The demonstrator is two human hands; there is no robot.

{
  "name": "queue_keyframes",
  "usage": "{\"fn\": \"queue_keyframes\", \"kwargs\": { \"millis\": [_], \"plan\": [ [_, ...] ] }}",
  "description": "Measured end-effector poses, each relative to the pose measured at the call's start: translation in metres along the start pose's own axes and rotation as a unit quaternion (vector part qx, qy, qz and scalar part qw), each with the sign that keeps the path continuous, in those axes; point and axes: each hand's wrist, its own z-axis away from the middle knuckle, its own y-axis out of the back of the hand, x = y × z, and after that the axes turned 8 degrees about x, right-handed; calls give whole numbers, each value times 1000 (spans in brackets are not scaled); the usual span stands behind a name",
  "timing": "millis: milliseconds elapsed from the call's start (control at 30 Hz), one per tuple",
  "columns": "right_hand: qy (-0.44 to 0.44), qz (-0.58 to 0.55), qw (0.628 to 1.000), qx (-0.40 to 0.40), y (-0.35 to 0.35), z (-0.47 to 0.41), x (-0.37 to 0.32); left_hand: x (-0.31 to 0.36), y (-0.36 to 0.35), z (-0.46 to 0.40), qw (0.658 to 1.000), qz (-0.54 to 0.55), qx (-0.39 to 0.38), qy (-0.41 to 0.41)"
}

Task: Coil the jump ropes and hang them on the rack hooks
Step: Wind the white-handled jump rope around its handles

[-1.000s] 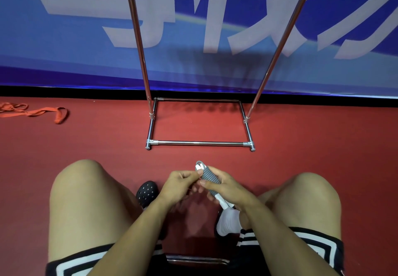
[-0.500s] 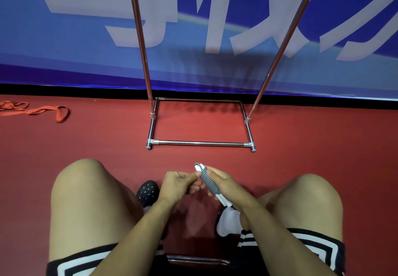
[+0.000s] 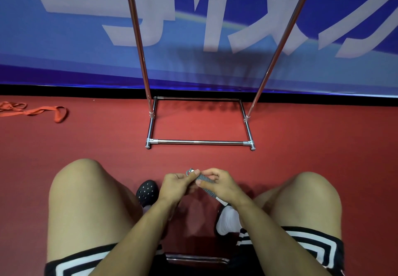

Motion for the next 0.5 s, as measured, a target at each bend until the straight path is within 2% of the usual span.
{"fn": "queue_keyframes", "kwargs": {
  "millis": [100,267,333,400,500],
  "plan": [
    [-19,22,1000,-10,8,2,-6,2,2,-1,999,4,-45,8],
    [-72,-6,989,-132,22,15,-16,5,3,0,988,15,-151,6],
    [-105,-52,976,-186,22,21,-16,6,3,3,987,9,-162,3],
    [-92,-59,971,-212,21,26,-21,5,3,2,987,15,-158,9],
    [-35,-33,980,-193,21,28,-28,9,4,5,987,26,-157,4]
  ]
}}
